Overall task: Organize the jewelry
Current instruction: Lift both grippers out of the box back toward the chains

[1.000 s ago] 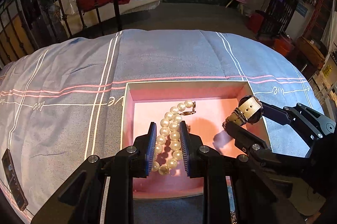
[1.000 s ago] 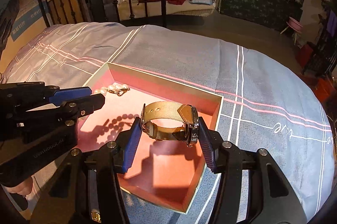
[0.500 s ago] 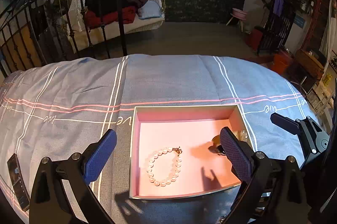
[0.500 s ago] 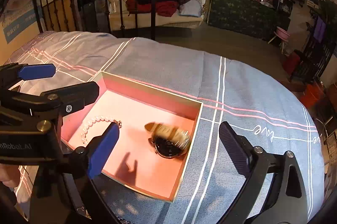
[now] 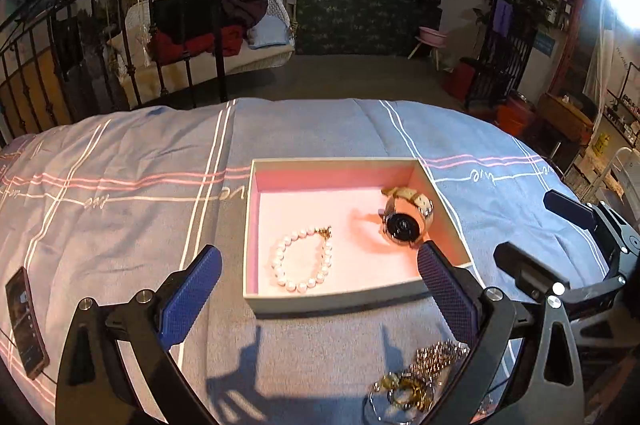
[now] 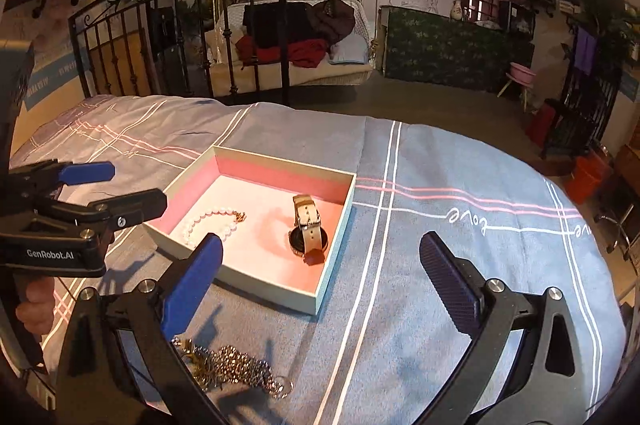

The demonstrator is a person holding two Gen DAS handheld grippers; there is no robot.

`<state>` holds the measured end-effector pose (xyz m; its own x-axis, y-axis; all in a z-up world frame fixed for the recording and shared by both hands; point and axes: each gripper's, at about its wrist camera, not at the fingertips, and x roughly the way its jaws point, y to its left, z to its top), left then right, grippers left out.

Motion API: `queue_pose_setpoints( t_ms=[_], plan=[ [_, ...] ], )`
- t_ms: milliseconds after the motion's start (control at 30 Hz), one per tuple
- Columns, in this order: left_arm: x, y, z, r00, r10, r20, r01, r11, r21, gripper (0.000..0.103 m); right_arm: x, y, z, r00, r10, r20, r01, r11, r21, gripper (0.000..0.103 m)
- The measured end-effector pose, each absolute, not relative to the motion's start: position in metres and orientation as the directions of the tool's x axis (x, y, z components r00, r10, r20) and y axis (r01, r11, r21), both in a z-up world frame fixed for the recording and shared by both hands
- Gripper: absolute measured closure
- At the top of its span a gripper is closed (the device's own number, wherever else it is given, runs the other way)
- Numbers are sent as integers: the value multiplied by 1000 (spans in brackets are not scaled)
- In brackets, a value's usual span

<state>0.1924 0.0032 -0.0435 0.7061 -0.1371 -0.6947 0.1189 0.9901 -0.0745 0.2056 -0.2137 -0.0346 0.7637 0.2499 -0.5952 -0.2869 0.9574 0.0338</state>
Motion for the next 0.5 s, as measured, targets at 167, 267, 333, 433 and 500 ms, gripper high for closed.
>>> queue_pose_setpoints(
  t_ms=[167,267,333,433,500],
  plan=[
    [155,2,-83,627,-186,-757,144,982,-121,6,182,-226,-71,654,276,-704,-257,957,137,6],
    [135,-6,-103,577,-224,-785,199,971,-131,6,159,-229,-99,605,217,-766,-220,970,101,6],
    [127,-11,-113,549,-244,-799,222,965,-142,6,142,-232,-112,580,203,-789,-208,973,98,6],
    [126,-19,-122,510,-287,-811,260,950,-173,6,121,-235,-122,570,196,-798,-209,974,90,6],
    [128,-29,-126,494,-301,-816,293,941,-170,6,112,-233,-125,573,185,-799,-219,973,68,6]
  ],
)
